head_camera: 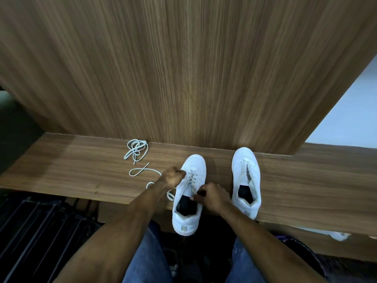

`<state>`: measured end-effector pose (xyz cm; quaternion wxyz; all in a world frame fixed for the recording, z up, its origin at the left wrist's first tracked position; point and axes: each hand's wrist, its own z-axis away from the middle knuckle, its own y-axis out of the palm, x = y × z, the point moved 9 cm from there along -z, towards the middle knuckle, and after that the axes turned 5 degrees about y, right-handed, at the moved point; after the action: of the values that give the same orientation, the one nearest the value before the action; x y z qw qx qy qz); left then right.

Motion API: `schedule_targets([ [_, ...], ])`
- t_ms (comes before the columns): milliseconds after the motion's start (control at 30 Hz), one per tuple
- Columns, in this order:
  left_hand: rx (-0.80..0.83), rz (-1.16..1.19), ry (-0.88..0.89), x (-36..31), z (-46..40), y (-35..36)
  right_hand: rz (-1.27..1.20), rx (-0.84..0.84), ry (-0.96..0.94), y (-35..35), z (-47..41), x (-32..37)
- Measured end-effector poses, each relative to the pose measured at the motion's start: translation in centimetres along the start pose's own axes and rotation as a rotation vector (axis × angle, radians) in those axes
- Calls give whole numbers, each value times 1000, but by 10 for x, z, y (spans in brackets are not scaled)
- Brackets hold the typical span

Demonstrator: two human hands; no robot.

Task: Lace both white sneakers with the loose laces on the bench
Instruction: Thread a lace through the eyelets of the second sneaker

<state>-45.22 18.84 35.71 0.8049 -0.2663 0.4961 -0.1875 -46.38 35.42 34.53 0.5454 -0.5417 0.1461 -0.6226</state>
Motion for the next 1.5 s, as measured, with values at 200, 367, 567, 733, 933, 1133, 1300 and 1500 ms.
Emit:
schedule_targets([
  [200, -87, 185, 215, -85, 10, -61, -672, -50, -8, -52, -8, 39],
  [367, -106, 166, 359, -126, 11, -90, -776, 23, -89, -91, -11, 87],
  [567, -136, 154, 325, -93, 14, -95, -975, -165, 218, -98, -20, 27],
  [733, -164, 202, 226, -32, 10, -87, -1267, -173, 469, -71, -6, -30],
  [933, -9, 189, 353, -60, 20, -45, -818, 41, 65, -56, -2, 44],
  [1133, -10, 202, 367, -64, 18, -40, -535, -175, -24, -77, -13, 44],
  [1300, -163, 331, 225, -18, 16, -68, -899, -368, 295, -104, -14, -32],
  [1500, -463, 810, 87, 3, 26, -83, -752, -275, 307, -83, -14, -47],
])
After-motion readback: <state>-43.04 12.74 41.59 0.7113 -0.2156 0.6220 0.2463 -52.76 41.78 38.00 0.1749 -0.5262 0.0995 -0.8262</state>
